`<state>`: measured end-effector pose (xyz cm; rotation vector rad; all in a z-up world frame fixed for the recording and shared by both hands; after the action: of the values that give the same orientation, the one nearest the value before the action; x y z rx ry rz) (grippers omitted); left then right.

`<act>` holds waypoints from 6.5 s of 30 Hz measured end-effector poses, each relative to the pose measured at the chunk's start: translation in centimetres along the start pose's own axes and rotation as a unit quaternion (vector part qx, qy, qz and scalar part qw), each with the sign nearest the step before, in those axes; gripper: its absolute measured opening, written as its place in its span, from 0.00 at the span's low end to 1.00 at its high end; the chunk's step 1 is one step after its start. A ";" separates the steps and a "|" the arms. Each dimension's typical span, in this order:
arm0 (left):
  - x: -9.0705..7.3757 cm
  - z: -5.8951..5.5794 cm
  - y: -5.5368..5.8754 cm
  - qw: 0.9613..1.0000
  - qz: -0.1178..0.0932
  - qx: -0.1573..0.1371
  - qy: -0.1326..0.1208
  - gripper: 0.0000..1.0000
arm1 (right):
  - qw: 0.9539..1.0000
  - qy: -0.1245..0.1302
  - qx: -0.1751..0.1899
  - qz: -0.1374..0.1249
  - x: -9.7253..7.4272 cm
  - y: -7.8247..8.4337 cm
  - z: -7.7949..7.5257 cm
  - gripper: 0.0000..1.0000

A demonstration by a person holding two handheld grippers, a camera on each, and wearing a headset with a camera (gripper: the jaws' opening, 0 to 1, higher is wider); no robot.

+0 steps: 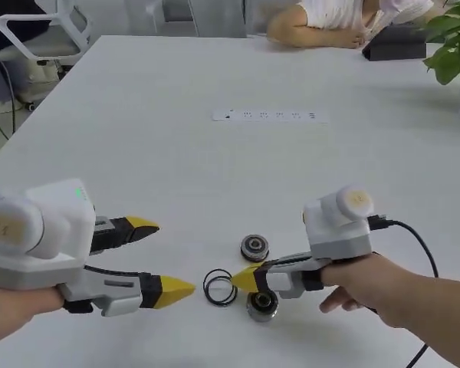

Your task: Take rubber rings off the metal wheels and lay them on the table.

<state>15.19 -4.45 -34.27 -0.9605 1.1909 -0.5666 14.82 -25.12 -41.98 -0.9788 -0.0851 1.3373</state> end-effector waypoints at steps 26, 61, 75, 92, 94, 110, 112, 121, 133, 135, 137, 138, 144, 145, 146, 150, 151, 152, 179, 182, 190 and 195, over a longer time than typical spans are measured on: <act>0.2 0.0 0.1 1.000 0.005 -0.002 0.002 0.58 | 1.000 0.023 -0.008 0.017 0.0 0.4 -0.4 0.00; 1.7 1.2 -1.1 1.000 0.005 -0.005 0.010 0.56 | 0.997 0.049 -0.052 -0.018 -2.2 -0.8 -1.4 0.15; 3.6 1.7 -1.9 1.000 0.004 -0.003 0.022 0.54 | 0.994 0.077 -0.063 -0.043 -4.0 -1.3 -2.6 0.18; 5.5 1.9 -1.9 0.999 0.013 -0.004 0.034 0.50 | 0.989 0.107 -0.099 -0.029 -4.3 -1.0 -3.9 0.21; 5.7 1.9 -1.9 0.999 0.013 -0.006 0.036 0.49 | 0.988 0.109 -0.104 -0.026 -4.2 -1.0 -4.0 0.21; 7.6 2.1 -1.6 0.999 0.016 -0.020 0.048 0.44 | 0.984 0.119 -0.132 -0.018 -3.6 -1.2 -4.6 0.20; 7.9 2.1 -1.5 0.998 0.018 -0.019 0.048 0.44 | 0.983 0.119 -0.138 -0.015 -3.4 -1.2 -4.5 0.20; 9.1 2.6 -1.2 0.998 0.021 -0.023 0.050 0.42 | 0.981 0.123 -0.150 -0.014 -3.1 -1.2 -4.9 0.19; 10.8 2.5 -1.1 0.998 0.027 -0.024 0.058 0.37 | 0.978 0.123 -0.167 -0.012 -2.8 -1.2 -4.8 0.17; 11.1 2.4 -1.1 0.997 0.028 -0.024 0.061 0.37 | 0.978 0.124 -0.170 -0.011 -2.8 -1.2 -4.8 0.17; 11.4 2.3 -1.1 0.997 0.029 -0.023 0.062 0.36 | 0.977 0.125 -0.172 -0.010 -2.8 -1.2 -4.8 0.16; 11.5 2.3 -1.1 0.997 0.030 -0.023 0.063 0.35 | 0.977 0.125 -0.173 -0.010 -2.8 -1.2 -4.8 0.16; 12.3 2.0 -1.2 0.997 0.035 -0.018 0.070 0.32 | 0.976 0.126 -0.177 -0.011 -2.9 -1.2 -4.8 0.15; 12.4 1.9 -1.3 0.997 0.035 -0.017 0.071 0.32 | 0.976 0.126 -0.177 -0.011 -2.9 -1.2 -4.8 0.15; 12.5 1.9 -1.3 0.997 0.035 -0.017 0.071 0.31 | 0.976 0.126 -0.177 -0.011 -2.9 -1.2 -4.8 0.15; 12.9 1.8 -1.2 0.996 0.038 -0.017 0.075 0.30 | 0.976 0.126 -0.178 -0.011 -2.9 -1.2 -4.8 0.15; 13.0 1.7 -1.2 0.996 0.039 -0.016 0.076 0.29 | 0.976 0.126 -0.179 -0.011 -2.9 -1.2 -4.8 0.15; 13.2 1.7 -1.2 0.996 0.042 -0.013 0.077 0.28 | 0.976 0.127 -0.180 -0.011 -2.8 -1.3 -4.8 0.15; 14.7 1.7 -1.2 0.997 0.050 -0.004 0.061 0.10 | 0.975 0.127 -0.184 -0.010 -2.7 -1.1 -4.8 0.14; 14.7 1.8 -1.2 0.997 0.051 -0.001 0.056 0.08 | 0.975 0.127 -0.183 -0.011 -2.7 -1.1 -4.8 0.14; 14.9 1.4 -1.4 0.996 0.054 0.053 0.048 0.07 | 0.976 0.126 -0.175 -0.015 -2.7 -1.1 -4.9 0.14; 14.9 1.5 -1.3 0.996 0.056 0.052 0.047 0.07 | 0.977 0.125 -0.169 -0.018 -2.7 -1.1 -4.9 0.14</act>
<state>21.32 -16.61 -40.63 -0.7811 1.2793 -0.5827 17.61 -29.95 -43.03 -1.4208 -0.1410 1.1766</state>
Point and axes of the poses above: the centre of the closed fingertips' face, and the gripper's own axes: x roughly forward along the fingers, z roughly to its left, y roughly out of its underside, the point moved 9 cm from there along -x, roughly backward along the fingers, and after that the axes turned 5 degrees about x, right-handed, at the moved point
